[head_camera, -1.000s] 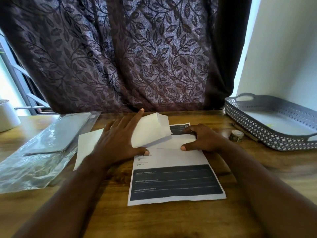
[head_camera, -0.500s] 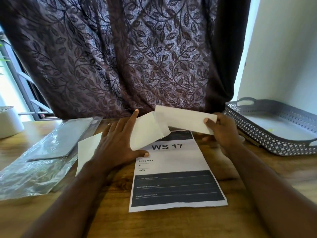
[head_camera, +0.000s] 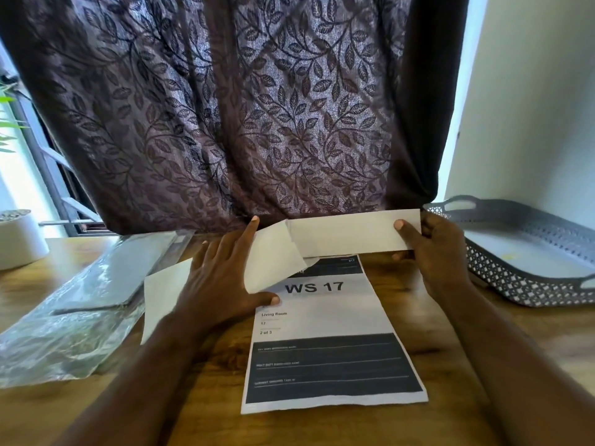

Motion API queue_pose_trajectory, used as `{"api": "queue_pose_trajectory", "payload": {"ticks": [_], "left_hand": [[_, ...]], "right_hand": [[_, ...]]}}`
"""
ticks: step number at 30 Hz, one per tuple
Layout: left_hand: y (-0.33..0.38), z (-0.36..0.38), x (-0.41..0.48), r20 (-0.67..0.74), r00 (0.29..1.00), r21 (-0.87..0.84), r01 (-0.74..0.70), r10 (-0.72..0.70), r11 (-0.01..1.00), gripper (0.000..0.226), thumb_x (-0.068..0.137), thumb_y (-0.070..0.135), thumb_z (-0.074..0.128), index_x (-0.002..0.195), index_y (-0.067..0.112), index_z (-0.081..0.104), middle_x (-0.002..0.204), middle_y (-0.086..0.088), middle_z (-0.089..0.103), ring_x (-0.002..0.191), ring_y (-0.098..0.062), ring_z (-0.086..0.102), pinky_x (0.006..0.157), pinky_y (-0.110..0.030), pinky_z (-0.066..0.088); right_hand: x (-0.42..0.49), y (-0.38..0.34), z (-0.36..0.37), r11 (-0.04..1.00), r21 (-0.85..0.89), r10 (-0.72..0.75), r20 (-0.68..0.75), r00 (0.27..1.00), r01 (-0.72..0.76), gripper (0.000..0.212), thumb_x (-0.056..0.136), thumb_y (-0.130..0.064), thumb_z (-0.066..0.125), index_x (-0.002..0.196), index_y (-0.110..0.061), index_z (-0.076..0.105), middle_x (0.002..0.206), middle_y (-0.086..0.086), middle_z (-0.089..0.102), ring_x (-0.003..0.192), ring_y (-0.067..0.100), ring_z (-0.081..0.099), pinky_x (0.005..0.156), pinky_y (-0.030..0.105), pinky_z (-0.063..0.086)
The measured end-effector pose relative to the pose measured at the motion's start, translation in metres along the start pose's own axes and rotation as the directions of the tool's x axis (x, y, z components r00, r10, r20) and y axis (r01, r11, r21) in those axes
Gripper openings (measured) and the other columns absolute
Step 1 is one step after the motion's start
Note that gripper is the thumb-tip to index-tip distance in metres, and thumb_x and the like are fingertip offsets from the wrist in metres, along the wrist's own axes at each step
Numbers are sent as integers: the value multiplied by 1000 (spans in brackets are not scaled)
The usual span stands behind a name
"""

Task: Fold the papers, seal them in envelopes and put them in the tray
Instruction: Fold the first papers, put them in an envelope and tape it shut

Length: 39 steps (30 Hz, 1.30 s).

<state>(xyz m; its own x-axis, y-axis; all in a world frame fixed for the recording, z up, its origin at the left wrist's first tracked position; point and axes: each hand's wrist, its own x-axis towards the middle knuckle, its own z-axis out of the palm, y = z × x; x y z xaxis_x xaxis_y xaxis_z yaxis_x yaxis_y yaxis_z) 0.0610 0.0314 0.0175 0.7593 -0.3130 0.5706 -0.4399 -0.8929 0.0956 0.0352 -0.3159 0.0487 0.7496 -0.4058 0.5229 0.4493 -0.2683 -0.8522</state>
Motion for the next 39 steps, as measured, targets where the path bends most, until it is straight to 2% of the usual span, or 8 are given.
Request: {"api": "queue_pose_trajectory", "payload": {"ticks": [3, 9, 14, 19, 23, 29, 33, 39], "left_hand": [[0, 1, 1, 9, 1000, 25, -8, 8, 1000, 138, 50, 101, 48, 159, 36, -7, 151, -3, 34, 134, -29, 35, 113, -61, 27], [3, 0, 1, 37, 999, 47, -40, 39, 998, 136, 51, 101, 48, 158, 36, -7, 155, -5, 32, 137, -31, 34, 116, -60, 22], [16, 0, -1, 42, 995, 6, -90, 90, 996, 134, 54, 99, 48, 157, 38, -11, 154, -4, 32, 136, -31, 35, 115, -60, 23], [22, -2, -1, 9, 991, -23, -132, 133, 991, 132, 55, 101, 44, 158, 35, -7, 152, -1, 30, 135, -25, 30, 113, -60, 26], [23, -2, 0, 0, 990, -19, -142, 142, 990, 133, 56, 99, 49, 158, 35, -7, 152, -2, 30, 134, -25, 31, 111, -60, 30], [26, 0, -1, 3, 988, 3, -157, 157, 988, 133, 57, 99, 50, 160, 32, 0, 153, -1, 31, 135, -25, 33, 112, -58, 28], [31, 4, -2, -1, 982, 7, -190, 190, 982, 131, 59, 99, 50, 160, 30, 5, 155, 2, 31, 137, -24, 33, 113, -52, 25], [29, -1, -4, 25, 989, -8, -145, 145, 989, 127, 61, 93, 52, 159, 28, 5, 154, -2, 31, 135, -27, 36, 110, -58, 33]], "right_hand": [[-2, -4, 3, 999, -20, -24, 65, 998, 25, 12, 97, -20, 65, 94, -31, 67, 90, -7, 75, 77, 11, 76, 52, 28, 61], [-12, -10, 18, 998, -8, 61, 180, 982, -60, 16, 101, -13, 57, 100, -20, 72, 88, -4, 74, 73, 6, 74, 54, 16, 55], [-32, -20, 35, 996, -63, 72, 176, 982, -61, 11, 92, -16, 71, 95, -22, 62, 88, -3, 73, 60, 18, 74, 42, 22, 53], [-55, -27, 60, 992, -120, 80, 348, 934, -40, 12, 97, -24, 64, 100, -13, 61, 84, 6, 71, 45, 21, 66, 37, 25, 44], [-63, -35, 69, 982, -54, 184, 473, 862, -180, 25, 105, -21, 50, 121, -7, 62, 109, 12, 71, 45, 23, 63, 37, 23, 44], [-55, -47, 60, 962, -106, 266, 573, 775, -252, 25, 99, -3, 55, 122, 6, 60, 121, 28, 66, 36, 10, 58, 37, 16, 45], [-59, -51, 62, 946, -163, 322, 552, 769, -279, 27, 103, -6, 50, 126, 4, 60, 117, 31, 66, 42, 16, 59, 44, 24, 49], [-60, -44, 61, 941, -141, 329, 592, 736, -307, 35, 106, -18, 46, 131, 4, 58, 127, 23, 65, 49, 20, 62, 44, 20, 49]]}}
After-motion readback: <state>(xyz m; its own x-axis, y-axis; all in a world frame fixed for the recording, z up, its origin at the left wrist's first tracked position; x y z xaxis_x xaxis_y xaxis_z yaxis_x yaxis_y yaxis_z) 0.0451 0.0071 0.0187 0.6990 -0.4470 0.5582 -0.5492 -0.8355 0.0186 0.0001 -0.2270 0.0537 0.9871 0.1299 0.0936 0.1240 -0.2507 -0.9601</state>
